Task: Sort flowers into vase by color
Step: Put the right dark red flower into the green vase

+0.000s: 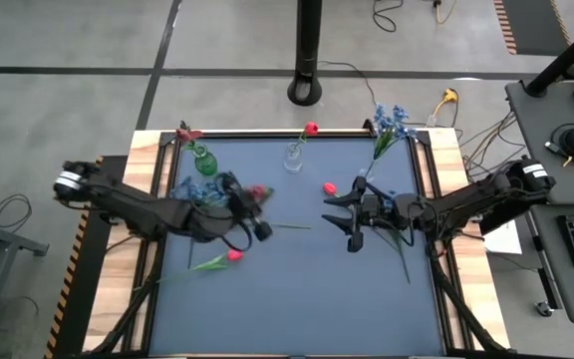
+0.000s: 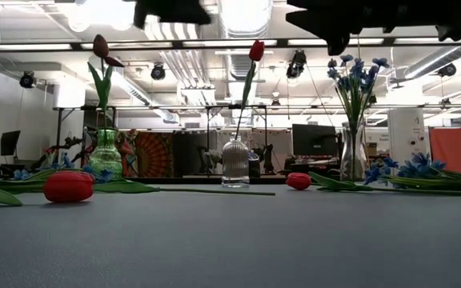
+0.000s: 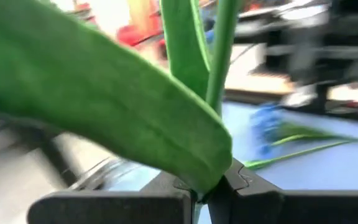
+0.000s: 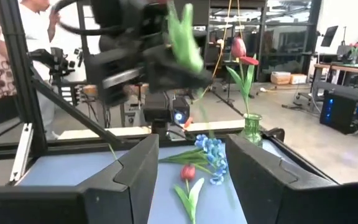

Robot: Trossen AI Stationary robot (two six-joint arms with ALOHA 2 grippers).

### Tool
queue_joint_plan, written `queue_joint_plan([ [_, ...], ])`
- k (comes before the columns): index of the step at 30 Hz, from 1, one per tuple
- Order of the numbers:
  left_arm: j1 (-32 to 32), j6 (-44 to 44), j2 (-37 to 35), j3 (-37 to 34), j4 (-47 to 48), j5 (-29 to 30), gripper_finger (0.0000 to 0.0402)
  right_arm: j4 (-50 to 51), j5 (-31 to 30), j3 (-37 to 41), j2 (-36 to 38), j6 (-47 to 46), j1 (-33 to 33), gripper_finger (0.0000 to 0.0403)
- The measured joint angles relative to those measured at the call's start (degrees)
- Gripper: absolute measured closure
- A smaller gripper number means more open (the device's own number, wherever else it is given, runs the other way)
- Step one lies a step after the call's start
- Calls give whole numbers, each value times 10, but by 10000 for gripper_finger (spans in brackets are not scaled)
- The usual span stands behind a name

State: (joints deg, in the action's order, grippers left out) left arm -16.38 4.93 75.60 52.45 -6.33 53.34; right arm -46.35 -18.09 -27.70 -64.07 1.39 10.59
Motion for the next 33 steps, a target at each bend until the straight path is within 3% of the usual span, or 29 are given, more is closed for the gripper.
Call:
queue_joint_plan([
  [4,4,41,-71,0,147,87,401,-1,0,0,-2,0,0,223],
  [9,21,46,-140,0,232,148,401,-2,0,0,-5,0,0,223],
  [22,149,32,-256,0,311,157,401,-2,0,0,-6,1,0,223],
  [33,232,28,-281,0,346,128,401,-2,0,0,-6,1,0,223],
])
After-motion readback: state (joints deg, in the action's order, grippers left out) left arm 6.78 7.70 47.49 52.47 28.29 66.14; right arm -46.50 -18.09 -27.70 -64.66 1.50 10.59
